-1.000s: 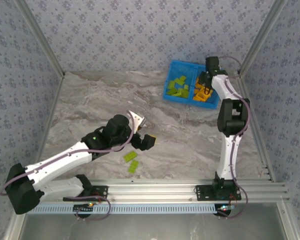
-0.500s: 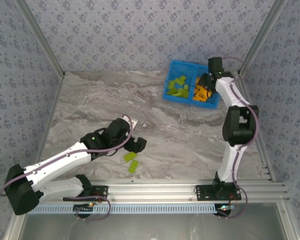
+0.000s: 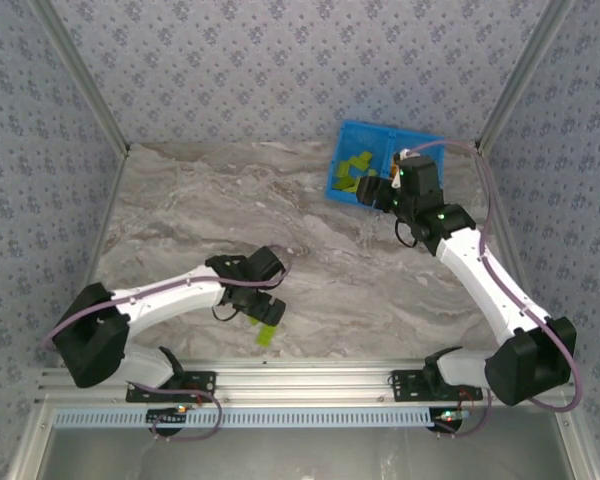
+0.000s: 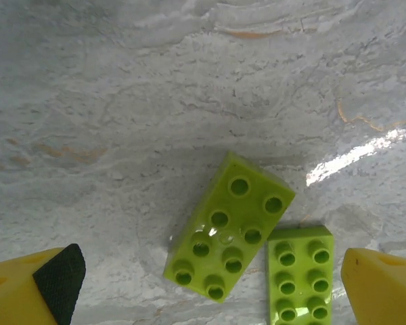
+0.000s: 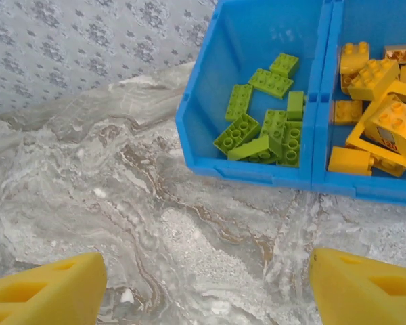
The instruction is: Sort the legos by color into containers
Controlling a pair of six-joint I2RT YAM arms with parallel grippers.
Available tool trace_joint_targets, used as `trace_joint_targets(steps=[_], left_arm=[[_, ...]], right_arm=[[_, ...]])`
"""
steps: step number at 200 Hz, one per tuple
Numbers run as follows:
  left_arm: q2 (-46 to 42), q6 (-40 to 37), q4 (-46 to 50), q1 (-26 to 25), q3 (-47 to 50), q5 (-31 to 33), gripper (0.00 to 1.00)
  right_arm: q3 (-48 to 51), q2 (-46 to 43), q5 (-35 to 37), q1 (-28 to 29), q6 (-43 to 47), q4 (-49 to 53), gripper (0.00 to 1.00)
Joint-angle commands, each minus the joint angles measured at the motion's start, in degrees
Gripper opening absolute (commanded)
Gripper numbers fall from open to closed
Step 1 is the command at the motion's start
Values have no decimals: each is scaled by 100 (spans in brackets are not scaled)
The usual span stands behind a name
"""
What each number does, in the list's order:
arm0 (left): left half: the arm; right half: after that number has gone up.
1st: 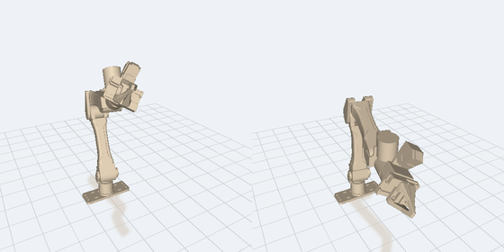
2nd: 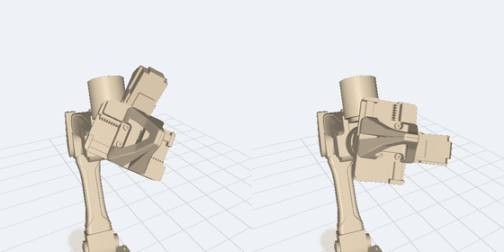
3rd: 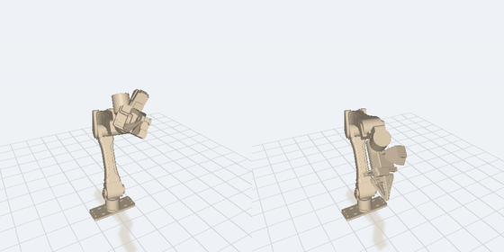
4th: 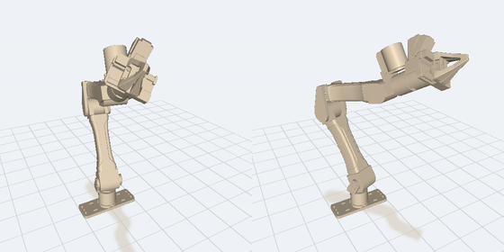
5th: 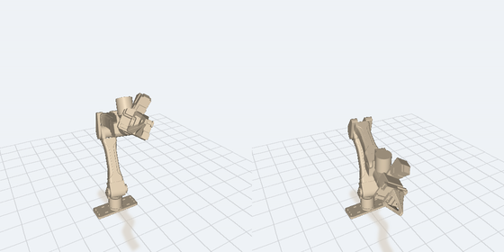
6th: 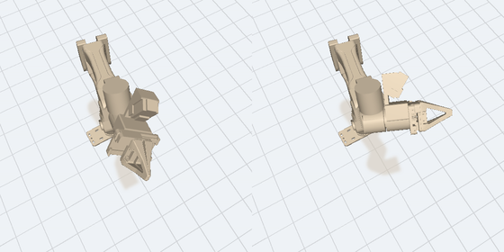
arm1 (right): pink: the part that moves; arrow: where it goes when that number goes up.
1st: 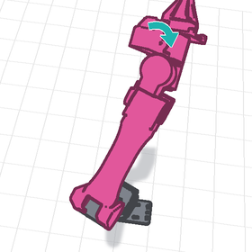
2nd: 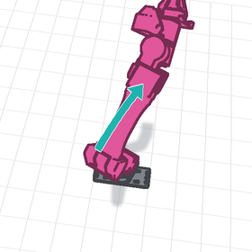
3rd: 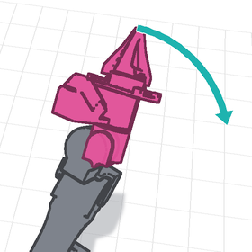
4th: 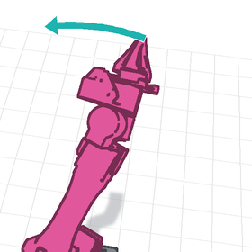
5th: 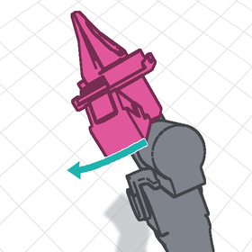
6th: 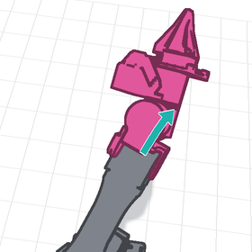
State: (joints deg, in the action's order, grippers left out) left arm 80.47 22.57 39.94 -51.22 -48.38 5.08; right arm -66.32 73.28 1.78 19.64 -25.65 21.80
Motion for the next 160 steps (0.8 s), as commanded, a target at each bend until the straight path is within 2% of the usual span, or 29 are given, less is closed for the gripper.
trace_joint_targets(steps=[1, 43, 92, 124, 148, 160], left_arm=[[150, -8, -357, 143, -155, -231, 96], [545, 38, -418, 368, -121, -649, 84], [415, 79, -462, 376, 142, -682, 82], [690, 219, -670, 380, 273, -725, 67], [665, 313, -852, 378, 403, -659, 46], [610, 361, -959, 378, 441, -631, 42]], right_arm=[[183, 42, 250, -57, 163, 360, 81], [529, 2, 22, -34, -80, 231, 81], [499, 109, 52, 64, -149, 149, 81], [367, 187, 81, 111, -122, 197, 81], [372, 196, 121, 167, -129, 232, 81], [349, 178, 132, 198, -152, 277, 81]])
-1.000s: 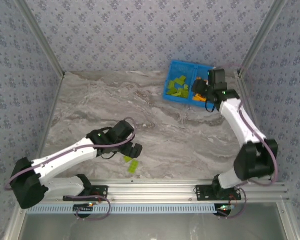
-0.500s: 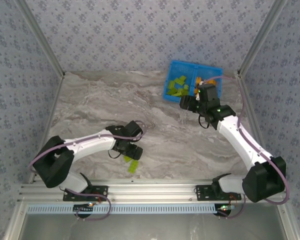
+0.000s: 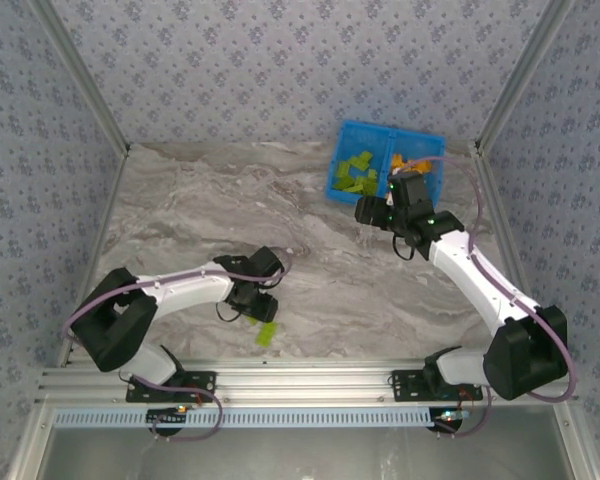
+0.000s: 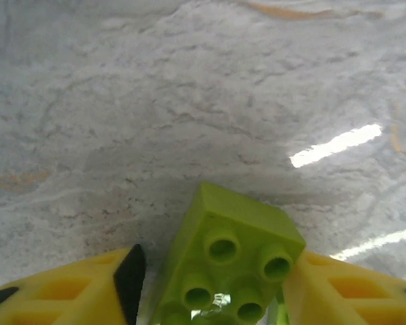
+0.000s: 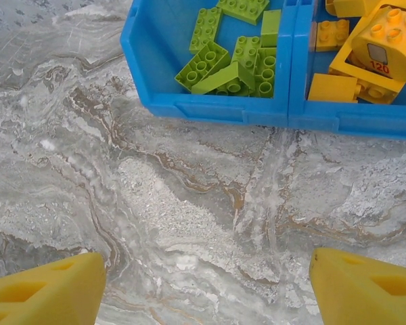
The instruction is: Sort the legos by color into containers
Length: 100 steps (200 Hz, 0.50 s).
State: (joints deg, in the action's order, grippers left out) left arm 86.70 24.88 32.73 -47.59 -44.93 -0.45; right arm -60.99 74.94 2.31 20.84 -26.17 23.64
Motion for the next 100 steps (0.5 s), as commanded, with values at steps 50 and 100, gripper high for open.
trace_joint_targets(steps=[50, 100], left_arm=[[-659, -228, -852, 14, -460, 163, 31], [-227, -1062, -1759, 16, -2430, 327, 31]], right_arm=[[-194, -421, 468, 346, -214, 365, 82], [231, -1323, 752, 518, -508, 376, 83]])
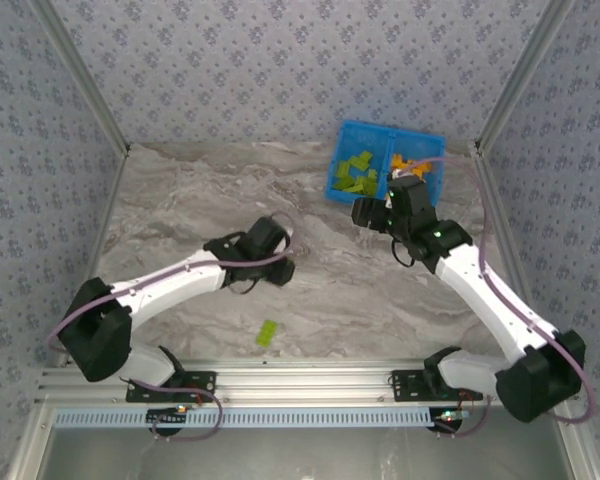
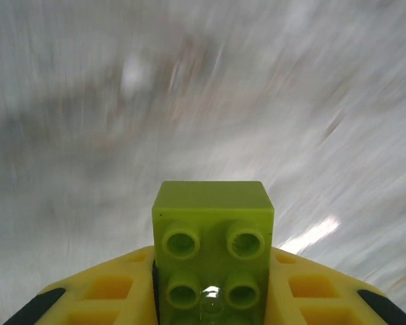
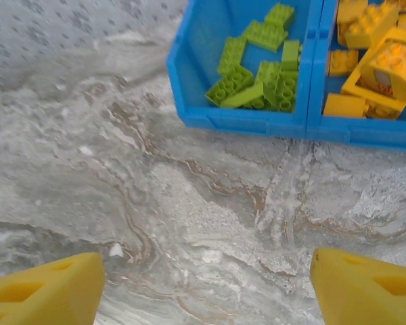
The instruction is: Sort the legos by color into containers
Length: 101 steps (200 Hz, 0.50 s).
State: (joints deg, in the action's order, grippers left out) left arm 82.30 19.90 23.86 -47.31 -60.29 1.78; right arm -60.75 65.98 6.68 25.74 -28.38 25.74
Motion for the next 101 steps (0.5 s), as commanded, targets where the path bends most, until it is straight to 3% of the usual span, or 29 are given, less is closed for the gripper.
trace_joint_targets(steps=[1, 52, 101], left_arm=[[232, -583, -886, -14, -930, 108, 31], [2184, -1241, -1221, 250, -3218, -97, 30], [4502, -1777, -226, 292, -6527, 86, 33]], right_arm=[[223, -445, 320, 28, -298, 163, 83], [806, -1393, 693, -40, -356, 392, 97], [1152, -1965, 633, -137, -326, 624, 100]])
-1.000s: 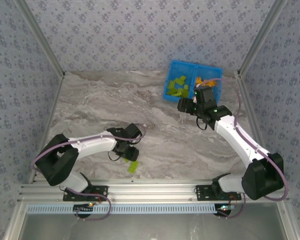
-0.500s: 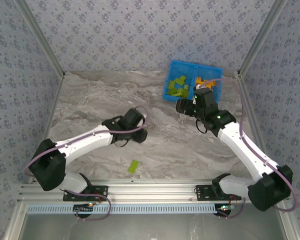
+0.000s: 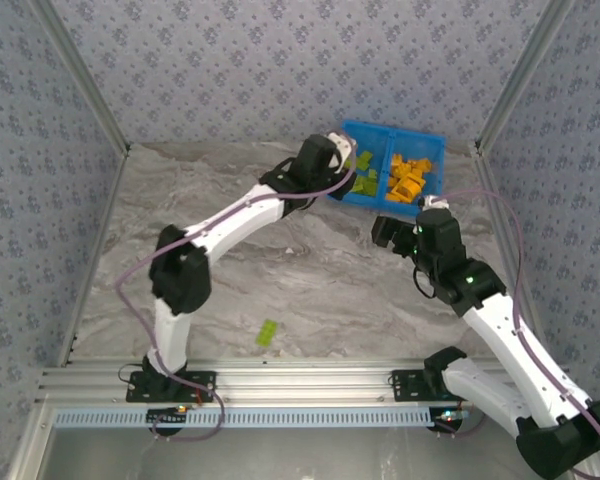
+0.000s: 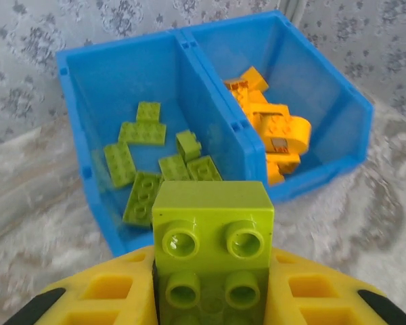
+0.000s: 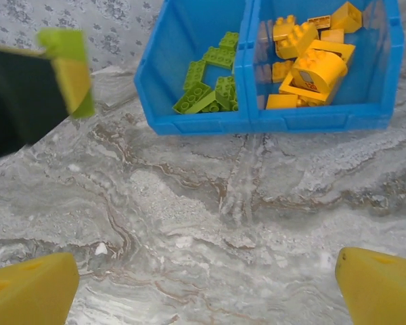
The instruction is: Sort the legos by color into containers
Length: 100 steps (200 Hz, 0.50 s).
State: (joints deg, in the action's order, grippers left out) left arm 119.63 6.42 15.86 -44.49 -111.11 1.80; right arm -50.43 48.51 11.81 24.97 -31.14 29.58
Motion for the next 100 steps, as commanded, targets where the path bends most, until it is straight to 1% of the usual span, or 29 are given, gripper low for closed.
trace_joint_targets(steps=[1, 34, 53, 71, 100], left_arm=[[823, -443, 588, 10, -1500, 97, 33], [2283, -824, 794, 19, -3393, 592, 33], [2965, -856, 1067, 19, -4321, 936, 33], [3274, -923, 759, 28, -4362, 1120, 33], [3633, -1118, 431, 28, -4349, 942, 34]], right_arm=[[121, -223, 115, -66, -51, 240, 100], [97, -338, 58, -107, -7, 375, 100], [61, -385, 71, -114, 3, 460, 100], [107, -471, 66, -81, -4, 632, 100], [183, -603, 38, -67, -42, 701, 100]])
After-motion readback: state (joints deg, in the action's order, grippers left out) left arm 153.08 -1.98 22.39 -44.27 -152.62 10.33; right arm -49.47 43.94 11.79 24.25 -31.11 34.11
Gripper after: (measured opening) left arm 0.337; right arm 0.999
